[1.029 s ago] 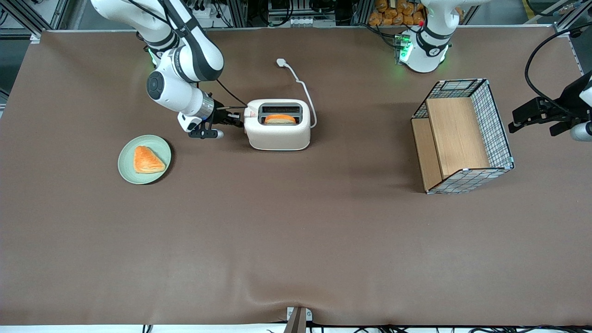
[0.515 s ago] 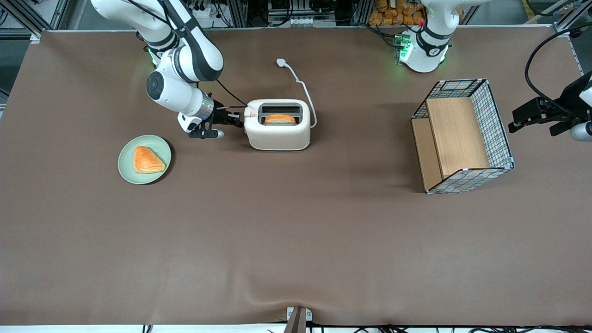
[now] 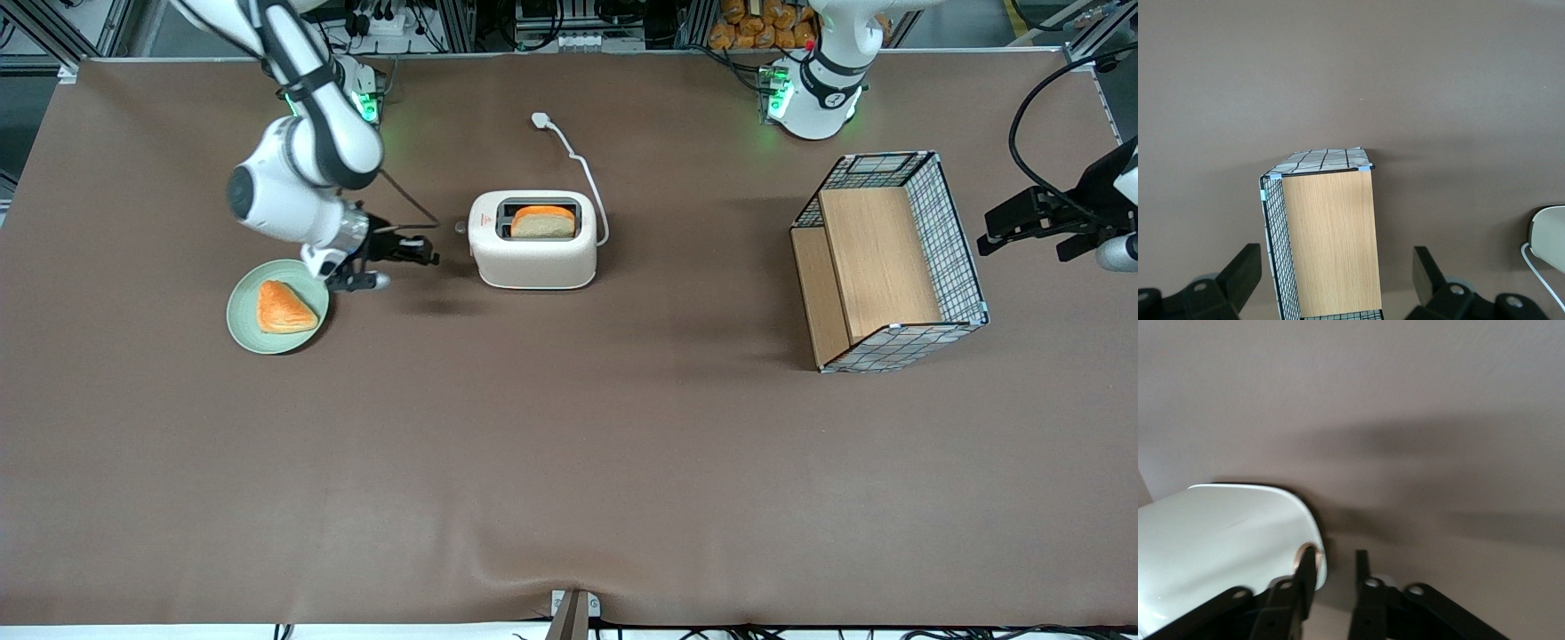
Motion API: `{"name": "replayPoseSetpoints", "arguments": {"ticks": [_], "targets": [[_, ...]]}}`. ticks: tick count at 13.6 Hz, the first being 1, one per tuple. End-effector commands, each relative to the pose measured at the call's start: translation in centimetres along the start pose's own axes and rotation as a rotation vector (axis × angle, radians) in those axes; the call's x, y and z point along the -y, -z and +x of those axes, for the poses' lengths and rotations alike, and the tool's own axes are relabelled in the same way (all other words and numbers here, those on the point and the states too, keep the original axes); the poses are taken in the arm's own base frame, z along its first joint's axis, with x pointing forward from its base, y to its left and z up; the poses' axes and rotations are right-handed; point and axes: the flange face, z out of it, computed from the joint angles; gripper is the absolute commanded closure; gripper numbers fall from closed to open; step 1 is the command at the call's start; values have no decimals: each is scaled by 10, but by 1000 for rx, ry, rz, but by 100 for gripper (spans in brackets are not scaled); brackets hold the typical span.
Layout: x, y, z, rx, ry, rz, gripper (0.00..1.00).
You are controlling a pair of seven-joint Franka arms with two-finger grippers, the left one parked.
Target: Press toaster button with right arm
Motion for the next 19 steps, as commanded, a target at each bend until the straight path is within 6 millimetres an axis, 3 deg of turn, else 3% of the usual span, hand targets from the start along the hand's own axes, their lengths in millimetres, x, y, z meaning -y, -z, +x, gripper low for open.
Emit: {"name": "replayPoseSetpoints", "arguments": {"ticks": [1, 2, 4, 5, 10, 11, 13, 15, 17, 19], "targets": [[-16, 49, 31, -25, 97, -51, 0], [-19, 80, 46, -19, 133, -77, 0], [-24, 167, 88, 22, 217, -182, 0], [-16, 200, 100, 76, 245, -217, 0], [5, 314, 127, 41, 313, -426, 0], [11, 342, 125, 18, 311, -432, 0], [26, 371, 117, -8, 310, -451, 0], [42, 403, 88, -66, 273, -456, 0], [52, 421, 61, -112, 164, -449, 0], [54, 432, 36, -147, 167, -453, 0]]}}
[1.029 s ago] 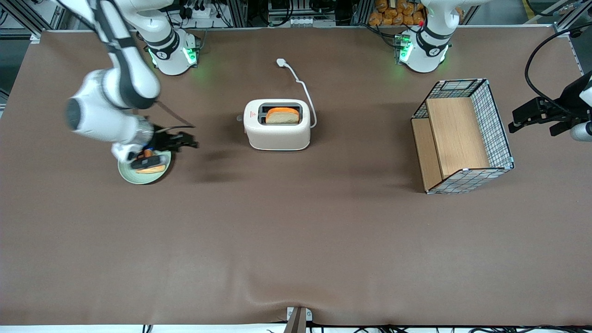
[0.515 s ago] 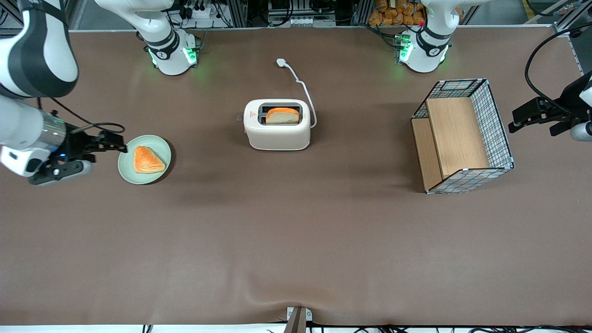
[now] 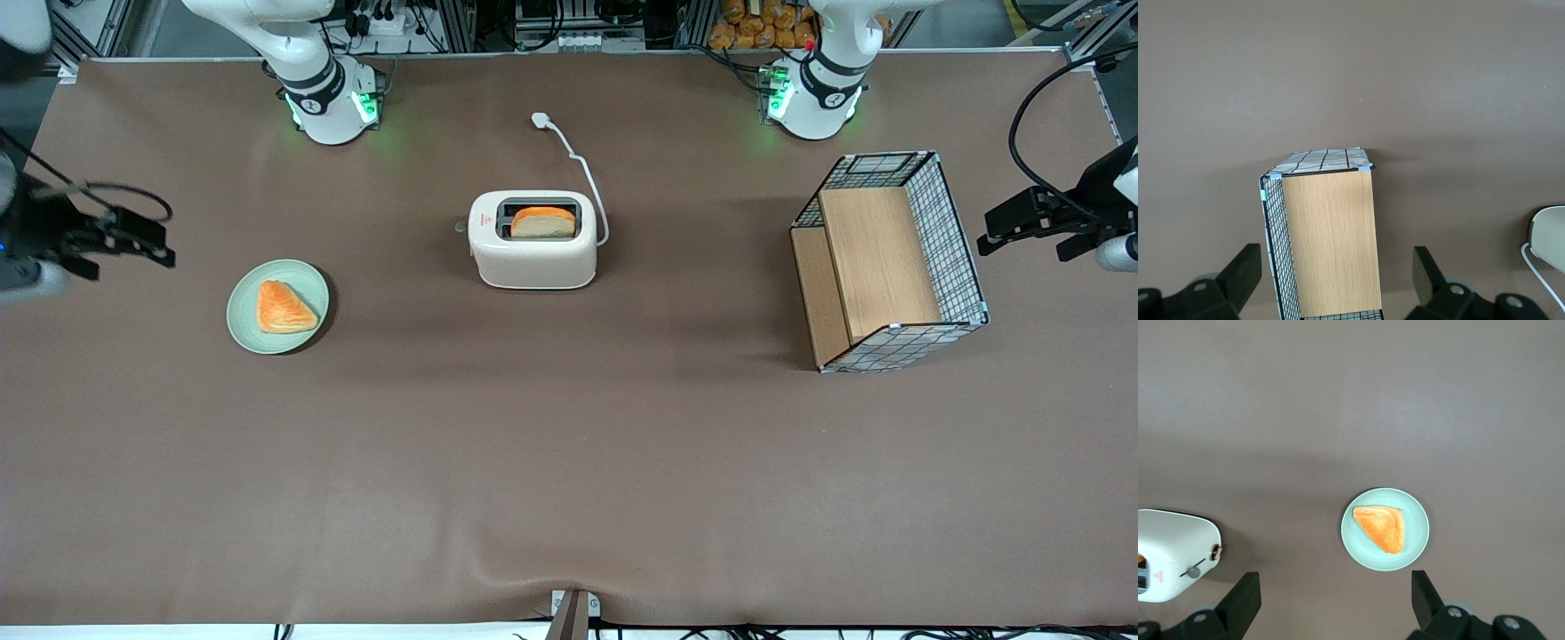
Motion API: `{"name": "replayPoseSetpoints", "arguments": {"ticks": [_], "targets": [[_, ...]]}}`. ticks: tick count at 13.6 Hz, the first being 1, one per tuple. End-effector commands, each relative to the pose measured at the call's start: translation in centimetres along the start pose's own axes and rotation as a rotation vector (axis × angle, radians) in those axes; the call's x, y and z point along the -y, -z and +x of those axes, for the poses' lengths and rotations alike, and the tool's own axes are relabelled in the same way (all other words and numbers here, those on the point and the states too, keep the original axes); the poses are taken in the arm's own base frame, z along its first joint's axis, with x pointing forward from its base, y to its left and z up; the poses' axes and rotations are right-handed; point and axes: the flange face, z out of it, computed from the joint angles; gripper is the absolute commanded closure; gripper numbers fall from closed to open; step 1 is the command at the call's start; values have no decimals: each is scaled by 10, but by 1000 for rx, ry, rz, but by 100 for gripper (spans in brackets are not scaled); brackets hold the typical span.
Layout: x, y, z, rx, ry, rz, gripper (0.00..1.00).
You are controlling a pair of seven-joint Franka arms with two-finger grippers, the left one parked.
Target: Press toaster button with right arm
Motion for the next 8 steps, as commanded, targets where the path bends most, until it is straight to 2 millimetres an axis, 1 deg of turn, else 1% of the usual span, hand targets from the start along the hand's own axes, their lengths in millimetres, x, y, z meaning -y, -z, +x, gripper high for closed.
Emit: {"name": "replayPoseSetpoints", "arguments": {"ticks": [1, 2, 3, 5, 7, 8], "targets": [[-6, 15, -36, -26, -46, -28, 0], [-12, 14, -43, -21, -60, -28, 0], [-18, 13, -45, -19, -69, -27, 0], [-19, 18, -38, -41, -68, -35, 0], [-22, 14, -28, -36, -67, -47, 0], [-21, 17, -27, -42, -65, -51, 0]]}}
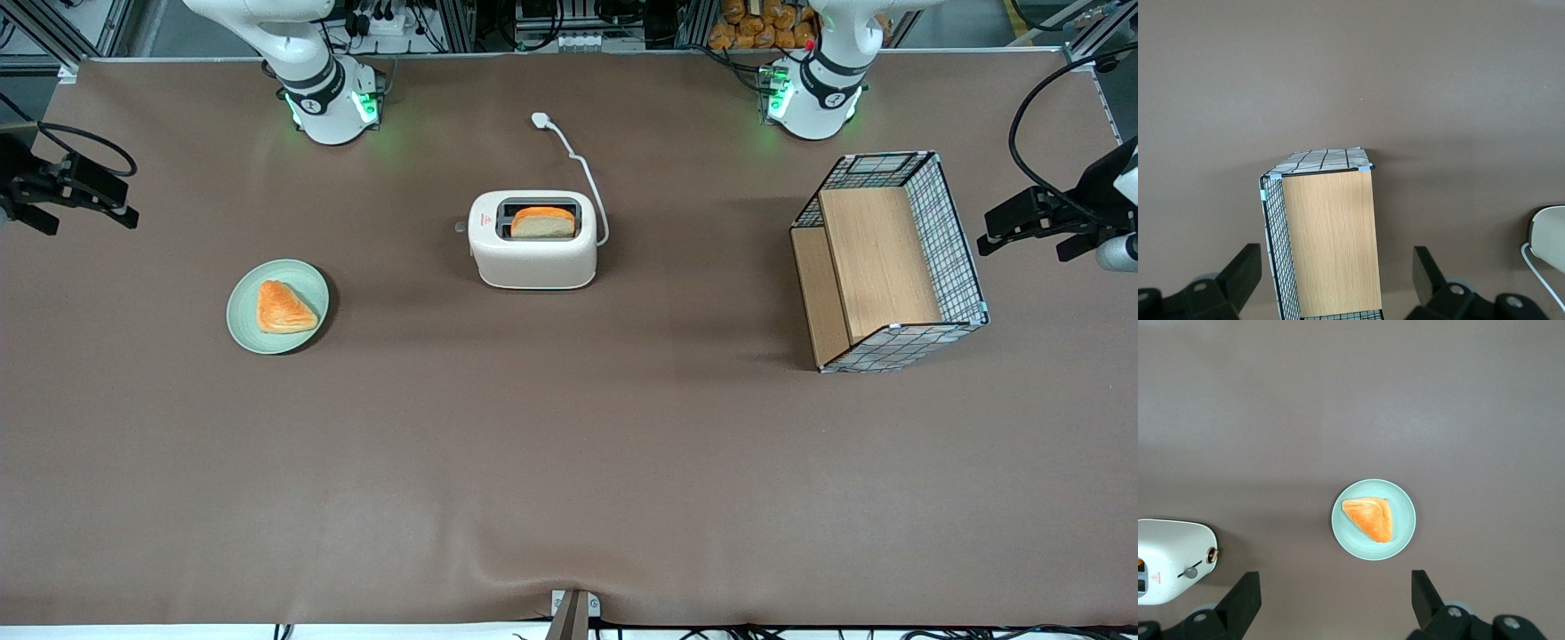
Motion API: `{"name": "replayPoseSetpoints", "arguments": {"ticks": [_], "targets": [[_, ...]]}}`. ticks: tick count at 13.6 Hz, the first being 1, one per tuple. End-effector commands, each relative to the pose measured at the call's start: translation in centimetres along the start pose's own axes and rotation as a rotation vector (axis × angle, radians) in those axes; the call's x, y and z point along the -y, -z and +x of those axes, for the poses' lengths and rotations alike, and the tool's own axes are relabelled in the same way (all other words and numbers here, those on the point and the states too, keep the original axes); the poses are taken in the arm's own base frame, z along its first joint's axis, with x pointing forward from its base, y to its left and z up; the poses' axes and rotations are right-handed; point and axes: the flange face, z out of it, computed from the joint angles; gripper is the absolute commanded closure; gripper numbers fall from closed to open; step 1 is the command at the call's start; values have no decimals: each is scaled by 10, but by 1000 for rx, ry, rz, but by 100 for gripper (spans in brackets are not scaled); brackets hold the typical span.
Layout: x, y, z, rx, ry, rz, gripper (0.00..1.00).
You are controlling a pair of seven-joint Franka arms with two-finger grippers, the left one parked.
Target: Press toaster button with right arm
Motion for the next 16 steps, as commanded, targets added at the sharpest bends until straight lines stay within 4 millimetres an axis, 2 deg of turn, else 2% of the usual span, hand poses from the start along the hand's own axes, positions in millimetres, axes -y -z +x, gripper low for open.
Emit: {"name": "replayPoseSetpoints", "arguments": {"ticks": [1, 4, 7, 16], "targets": [[-1, 7, 7, -18, -7, -29, 0], [-7, -4, 13, 3, -18, -24, 0], [-2, 7, 13, -16, -11, -25, 0], [2, 4, 14, -9, -7, -24, 0]]}}
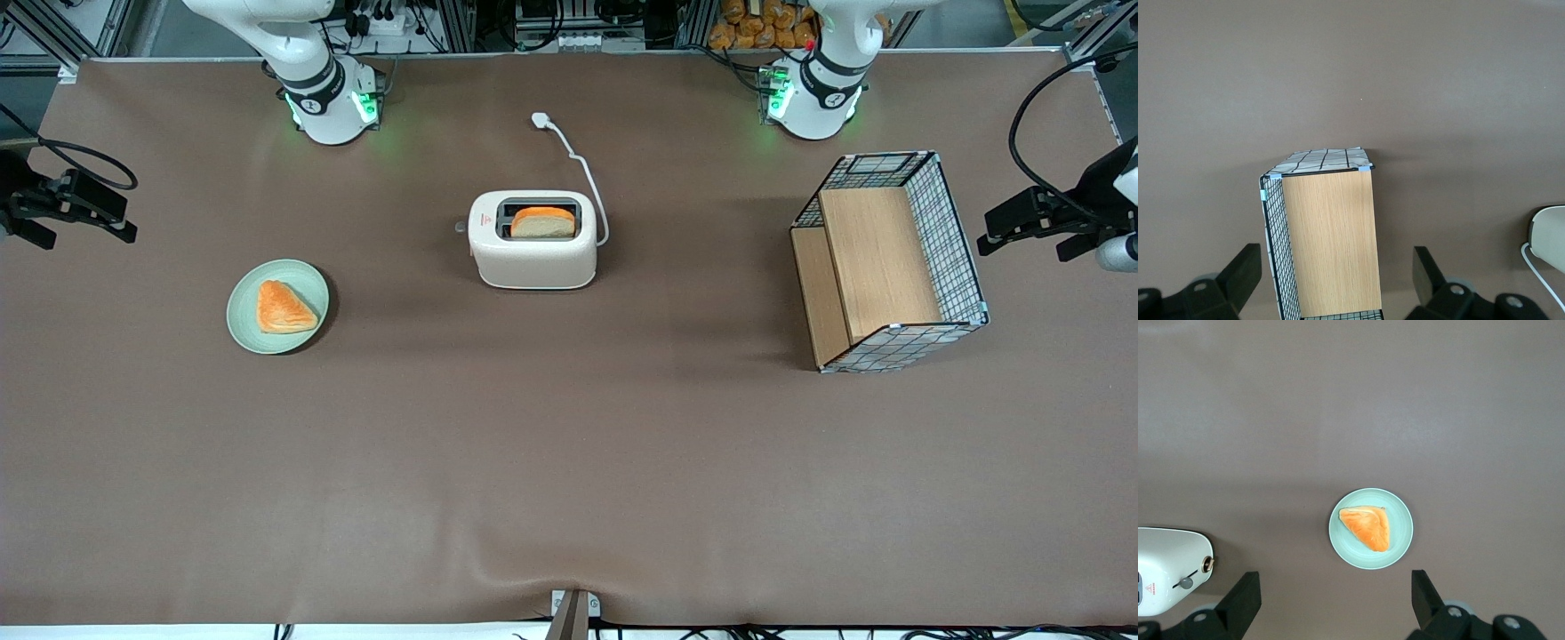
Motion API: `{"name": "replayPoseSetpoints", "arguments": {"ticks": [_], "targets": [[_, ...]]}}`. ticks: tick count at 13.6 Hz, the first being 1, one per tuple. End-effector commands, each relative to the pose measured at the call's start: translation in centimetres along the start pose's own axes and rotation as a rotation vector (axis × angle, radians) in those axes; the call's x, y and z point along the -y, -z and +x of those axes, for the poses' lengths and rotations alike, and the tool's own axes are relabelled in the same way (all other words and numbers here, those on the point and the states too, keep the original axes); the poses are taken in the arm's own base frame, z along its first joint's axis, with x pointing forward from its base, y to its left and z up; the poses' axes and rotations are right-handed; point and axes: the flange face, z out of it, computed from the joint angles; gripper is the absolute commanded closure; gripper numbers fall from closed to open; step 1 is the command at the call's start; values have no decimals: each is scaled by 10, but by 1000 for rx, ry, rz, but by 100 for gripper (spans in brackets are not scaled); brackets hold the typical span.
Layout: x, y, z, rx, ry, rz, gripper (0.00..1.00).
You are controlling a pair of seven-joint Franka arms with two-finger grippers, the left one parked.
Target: Press toaster button with right arm
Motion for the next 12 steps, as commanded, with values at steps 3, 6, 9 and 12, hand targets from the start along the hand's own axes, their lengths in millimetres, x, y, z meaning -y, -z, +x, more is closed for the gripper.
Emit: {"name": "replayPoseSetpoints", "arguments": {"ticks": [3, 6, 9, 12], "targets": [[0, 4, 3, 1, -14, -21, 0], [1, 3, 3, 5, -16, -21, 0], [-1, 3, 3, 6, -31, -39, 0], [1, 2, 3, 11, -106, -39, 0]]}}
